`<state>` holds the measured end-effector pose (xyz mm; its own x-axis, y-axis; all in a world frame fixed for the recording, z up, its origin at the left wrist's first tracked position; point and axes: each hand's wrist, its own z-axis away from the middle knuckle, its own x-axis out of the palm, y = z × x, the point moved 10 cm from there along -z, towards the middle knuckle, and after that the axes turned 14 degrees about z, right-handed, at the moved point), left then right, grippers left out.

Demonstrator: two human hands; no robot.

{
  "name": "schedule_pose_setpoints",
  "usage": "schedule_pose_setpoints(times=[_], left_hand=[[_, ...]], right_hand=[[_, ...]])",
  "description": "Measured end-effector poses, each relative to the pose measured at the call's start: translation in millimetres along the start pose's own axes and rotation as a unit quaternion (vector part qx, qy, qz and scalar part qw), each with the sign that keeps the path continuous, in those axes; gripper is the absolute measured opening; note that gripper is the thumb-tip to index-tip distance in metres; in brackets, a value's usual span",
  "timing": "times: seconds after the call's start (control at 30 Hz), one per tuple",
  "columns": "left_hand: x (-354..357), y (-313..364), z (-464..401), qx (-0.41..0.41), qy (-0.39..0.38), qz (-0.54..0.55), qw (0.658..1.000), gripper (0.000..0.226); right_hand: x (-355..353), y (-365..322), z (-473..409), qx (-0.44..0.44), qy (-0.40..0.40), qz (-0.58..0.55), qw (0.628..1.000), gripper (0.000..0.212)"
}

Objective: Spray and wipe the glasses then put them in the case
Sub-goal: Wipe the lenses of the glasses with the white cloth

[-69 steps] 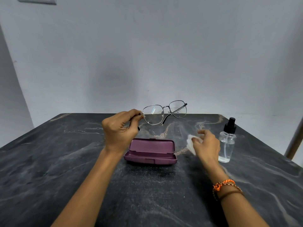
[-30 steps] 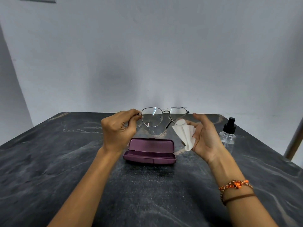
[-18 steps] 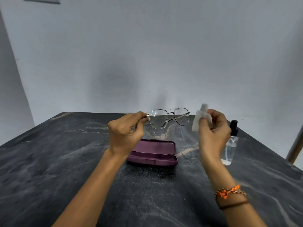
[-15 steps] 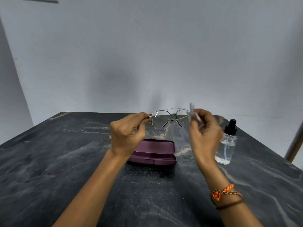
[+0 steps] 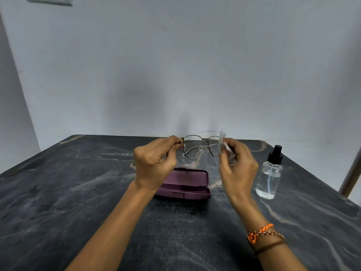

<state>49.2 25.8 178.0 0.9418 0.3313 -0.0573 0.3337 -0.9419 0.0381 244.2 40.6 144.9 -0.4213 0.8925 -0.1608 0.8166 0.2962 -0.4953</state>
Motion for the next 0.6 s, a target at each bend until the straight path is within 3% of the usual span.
schedule_pose_setpoints(times=[0.13,0.33,0.5,0.6], left_hand=[[3,3,0,0.01,-0.008,0.001,1.0,0.006],[0,2,0,0.001,0.0,0.006,1.0,0.005],[2,2,1,0.003,-0.005,0.004,1.0,0.005],[1,2,1,0.004,-0.004,-0.002,1.0,0.006]], right_hand=[[4,-23,10,-0.052,0.001,-0.039,0.998,0.023],[6,17,3,0.064,-0.014,0.002,0.998,0.021],[3,-46,20,-0.146,0.012,0.001,0.989,0.02],[2,-63,28,-0.184,0.031,-0.025,0.982,0.021]])
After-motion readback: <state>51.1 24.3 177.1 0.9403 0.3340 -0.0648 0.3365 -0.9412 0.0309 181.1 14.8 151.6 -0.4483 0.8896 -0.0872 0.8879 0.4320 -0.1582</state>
